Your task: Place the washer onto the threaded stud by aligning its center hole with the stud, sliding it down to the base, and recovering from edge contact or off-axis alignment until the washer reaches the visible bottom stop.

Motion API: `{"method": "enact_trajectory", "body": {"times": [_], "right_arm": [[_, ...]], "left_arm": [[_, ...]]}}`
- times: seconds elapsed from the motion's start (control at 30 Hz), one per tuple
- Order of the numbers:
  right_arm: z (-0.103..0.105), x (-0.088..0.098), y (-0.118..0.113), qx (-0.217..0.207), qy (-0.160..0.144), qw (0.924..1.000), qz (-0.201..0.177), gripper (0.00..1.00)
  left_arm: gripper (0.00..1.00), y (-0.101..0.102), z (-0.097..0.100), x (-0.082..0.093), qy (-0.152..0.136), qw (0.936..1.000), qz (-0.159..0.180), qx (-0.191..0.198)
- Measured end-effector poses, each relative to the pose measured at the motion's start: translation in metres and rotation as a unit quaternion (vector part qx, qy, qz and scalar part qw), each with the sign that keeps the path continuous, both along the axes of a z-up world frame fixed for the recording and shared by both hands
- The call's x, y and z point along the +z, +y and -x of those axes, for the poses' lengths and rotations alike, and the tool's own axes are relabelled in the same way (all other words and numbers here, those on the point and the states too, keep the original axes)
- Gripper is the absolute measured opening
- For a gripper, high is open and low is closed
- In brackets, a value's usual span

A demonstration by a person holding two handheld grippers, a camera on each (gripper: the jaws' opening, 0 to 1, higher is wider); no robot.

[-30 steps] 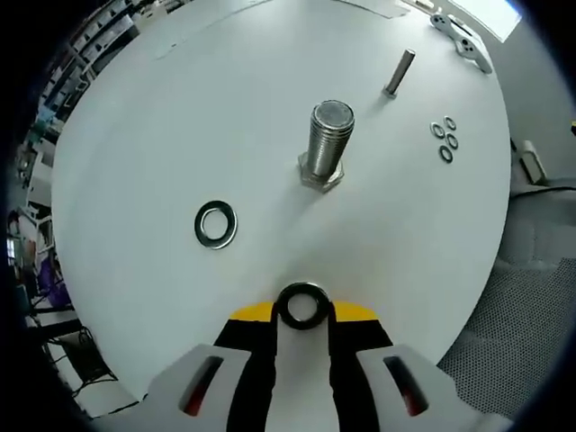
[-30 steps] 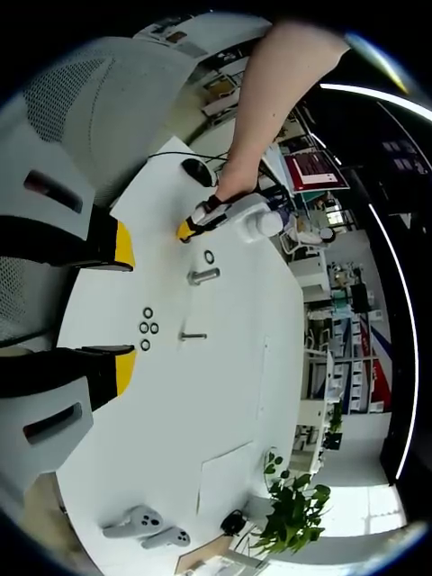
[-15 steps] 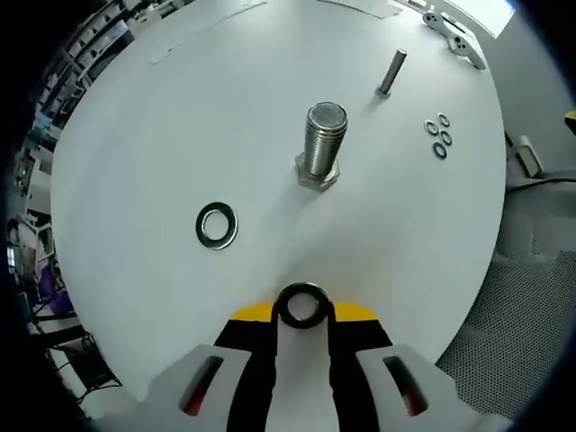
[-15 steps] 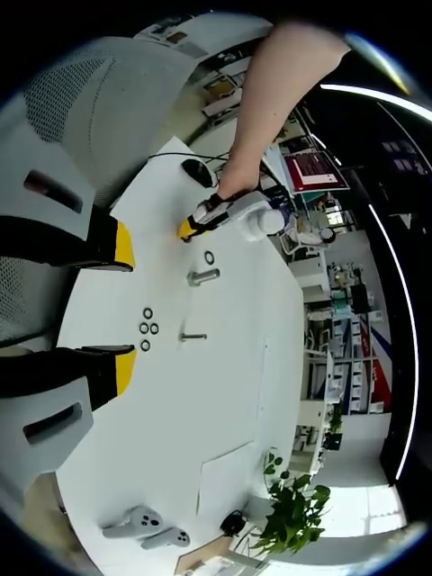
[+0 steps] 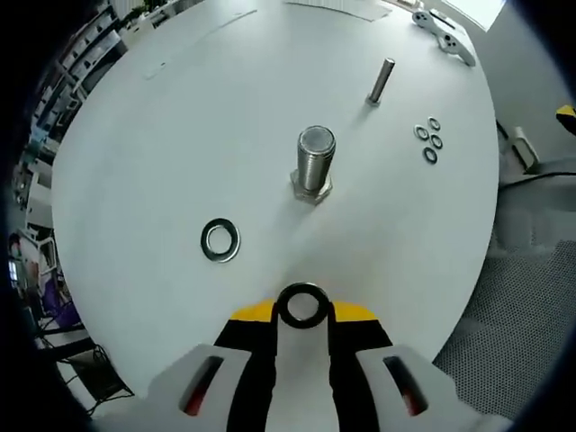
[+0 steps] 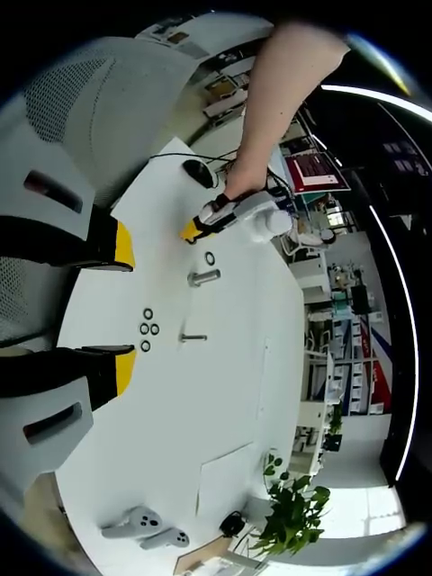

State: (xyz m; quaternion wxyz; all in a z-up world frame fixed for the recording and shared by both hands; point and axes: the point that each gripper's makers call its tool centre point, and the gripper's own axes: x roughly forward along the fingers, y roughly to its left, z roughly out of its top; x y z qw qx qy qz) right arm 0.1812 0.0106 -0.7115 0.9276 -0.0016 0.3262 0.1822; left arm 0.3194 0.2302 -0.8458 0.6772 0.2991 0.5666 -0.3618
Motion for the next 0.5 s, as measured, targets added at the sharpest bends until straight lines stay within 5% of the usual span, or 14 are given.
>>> {"method": "enact_trajectory", "body": {"times": [0.5], "right_arm": [[0.0, -0.001, -0.001, -0.001, 0.002, 1.0, 0.002, 0.35]], "left_arm": [[0.19, -0.03, -0.023, 0.041, -0.022, 0.9987, 0.03, -0.034]]}}
